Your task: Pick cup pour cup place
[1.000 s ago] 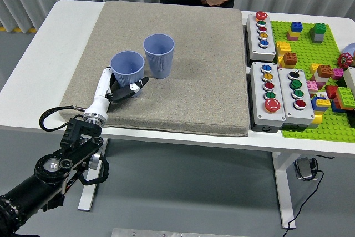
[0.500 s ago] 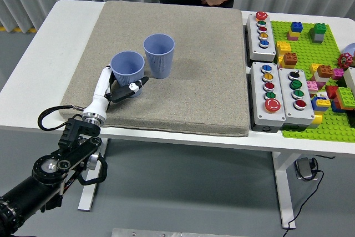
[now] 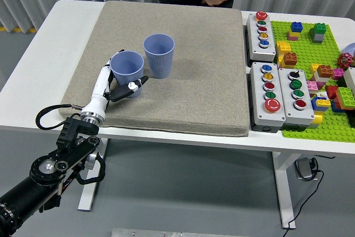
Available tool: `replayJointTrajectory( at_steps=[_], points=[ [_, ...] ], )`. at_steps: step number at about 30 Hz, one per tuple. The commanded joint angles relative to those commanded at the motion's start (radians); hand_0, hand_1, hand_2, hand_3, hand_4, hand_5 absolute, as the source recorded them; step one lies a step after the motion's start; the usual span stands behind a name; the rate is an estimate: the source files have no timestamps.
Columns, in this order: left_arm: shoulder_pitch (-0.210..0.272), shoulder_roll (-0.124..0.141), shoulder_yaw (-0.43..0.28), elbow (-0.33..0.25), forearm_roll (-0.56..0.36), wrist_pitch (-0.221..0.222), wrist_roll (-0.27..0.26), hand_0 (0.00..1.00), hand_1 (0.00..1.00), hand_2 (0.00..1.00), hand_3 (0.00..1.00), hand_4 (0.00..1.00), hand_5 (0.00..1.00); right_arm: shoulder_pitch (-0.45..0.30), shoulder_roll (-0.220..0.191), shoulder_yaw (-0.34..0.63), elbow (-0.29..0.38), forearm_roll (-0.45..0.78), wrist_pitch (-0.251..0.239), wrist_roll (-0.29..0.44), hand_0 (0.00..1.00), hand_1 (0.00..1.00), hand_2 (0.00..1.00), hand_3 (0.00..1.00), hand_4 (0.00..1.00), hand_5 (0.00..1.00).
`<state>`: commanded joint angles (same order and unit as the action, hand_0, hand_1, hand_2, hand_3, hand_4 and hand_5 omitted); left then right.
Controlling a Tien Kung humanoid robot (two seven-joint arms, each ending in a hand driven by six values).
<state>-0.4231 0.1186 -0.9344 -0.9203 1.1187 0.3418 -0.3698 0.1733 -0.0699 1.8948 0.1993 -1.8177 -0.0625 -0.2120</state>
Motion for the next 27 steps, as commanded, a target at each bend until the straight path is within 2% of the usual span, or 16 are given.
replayJointTrajectory(
  at_steps=[13, 27],
  points=[
    [0.046, 0.029, -0.027, -0.075, 0.045, -0.028, 0.022, 0.928, 0.964, 0.998, 0.998, 0.998, 0.426, -0.002, 0.0, 0.004, 0.0, -0.005, 0.0, 0.0, 0.7, 0.704, 0.656, 0.628, 0.027, 0.299],
    [0.11, 0.029, -0.092, -0.152, 0.094, -0.029, 0.03, 0.933, 0.968, 0.998, 0.998, 0.998, 0.445, -0.006, 0.001, 0.008, 0.0, -0.015, 0.002, 0.0, 0.7, 0.704, 0.657, 0.627, 0.027, 0.3]
  ],
)
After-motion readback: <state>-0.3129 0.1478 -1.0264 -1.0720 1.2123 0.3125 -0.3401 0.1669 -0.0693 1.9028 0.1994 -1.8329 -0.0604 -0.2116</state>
